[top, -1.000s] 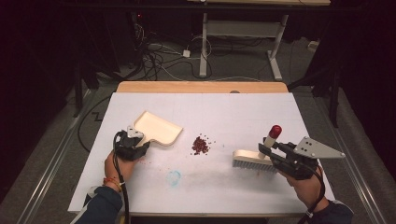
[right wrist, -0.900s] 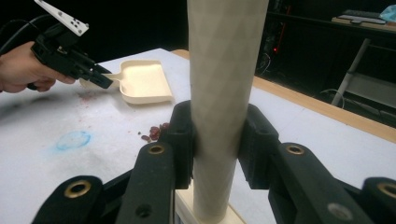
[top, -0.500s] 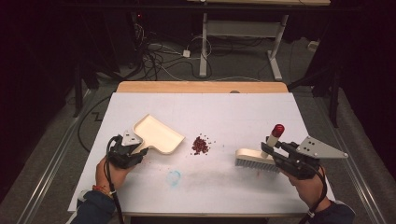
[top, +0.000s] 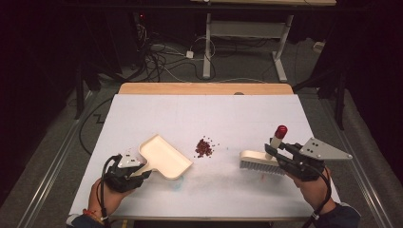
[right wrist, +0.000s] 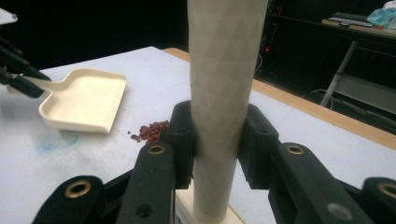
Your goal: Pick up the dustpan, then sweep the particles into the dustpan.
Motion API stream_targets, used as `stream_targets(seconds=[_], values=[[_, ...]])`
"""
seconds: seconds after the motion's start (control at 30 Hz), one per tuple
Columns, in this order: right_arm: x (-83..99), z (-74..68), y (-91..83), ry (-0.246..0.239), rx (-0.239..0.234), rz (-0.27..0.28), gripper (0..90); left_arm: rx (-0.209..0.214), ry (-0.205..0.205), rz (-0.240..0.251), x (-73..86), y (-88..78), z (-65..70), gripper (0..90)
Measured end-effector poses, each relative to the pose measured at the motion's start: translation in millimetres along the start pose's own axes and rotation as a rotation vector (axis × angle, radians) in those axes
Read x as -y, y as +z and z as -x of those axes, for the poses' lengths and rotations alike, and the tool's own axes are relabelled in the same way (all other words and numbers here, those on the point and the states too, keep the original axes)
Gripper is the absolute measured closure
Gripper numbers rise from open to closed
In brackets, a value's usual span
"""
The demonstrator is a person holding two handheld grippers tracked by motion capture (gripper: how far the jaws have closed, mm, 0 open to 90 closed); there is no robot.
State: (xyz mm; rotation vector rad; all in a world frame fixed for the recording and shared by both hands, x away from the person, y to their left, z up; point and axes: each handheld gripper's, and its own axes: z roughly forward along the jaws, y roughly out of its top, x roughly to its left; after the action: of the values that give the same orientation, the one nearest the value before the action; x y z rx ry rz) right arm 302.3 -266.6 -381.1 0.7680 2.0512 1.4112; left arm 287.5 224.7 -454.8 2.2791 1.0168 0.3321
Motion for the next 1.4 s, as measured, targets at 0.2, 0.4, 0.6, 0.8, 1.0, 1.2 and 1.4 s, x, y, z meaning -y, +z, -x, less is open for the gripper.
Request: stream_targets(seconds=[0.2, 0.4, 0.6, 0.8, 1.0, 1.2, 1.4], values=[[0.8, -1.1, 4.7, 0.001, -0.01, -0.011, 70.1, 0.02, 0.032, -0.024, 2.1, 4.3, 6.5, 64.0], [0.4, -1.6, 5.2, 0.002, -0.009, -0.011, 70.2, 0.032, 0.052, -0.025, -0.3, 6.7, 8.4, 63.9], [0.6, 0.2, 7.5, 0.003, -0.008, -0.017, 70.2, 0.033, 0.06, -0.024, 0.1, 9.1, 8.8, 63.9], [-1.2, 4.6, 14.0, 0.019, -0.01, -0.013, 70.2, 0.04, 0.054, -0.024, 1.7, 10.9, 8.1, 63.9], [-4.7, 6.3, 23.9, 0.029, -0.005, -0.008, 70.2, 0.032, 0.068, -0.028, -1.6, 12.5, 9.9, 63.8], [-14.4, 13.4, 40.7, 0.035, 0.016, -0.004, 70.2, 0.04, 0.066, -0.028, -1.1, 15.3, 9.4, 63.8], [-32.3, 27.0, 61.5, 0.073, 0.048, 0.007, 70.2, 0.04, 0.073, -0.033, -2.5, 18.6, 9.7, 63.8]])
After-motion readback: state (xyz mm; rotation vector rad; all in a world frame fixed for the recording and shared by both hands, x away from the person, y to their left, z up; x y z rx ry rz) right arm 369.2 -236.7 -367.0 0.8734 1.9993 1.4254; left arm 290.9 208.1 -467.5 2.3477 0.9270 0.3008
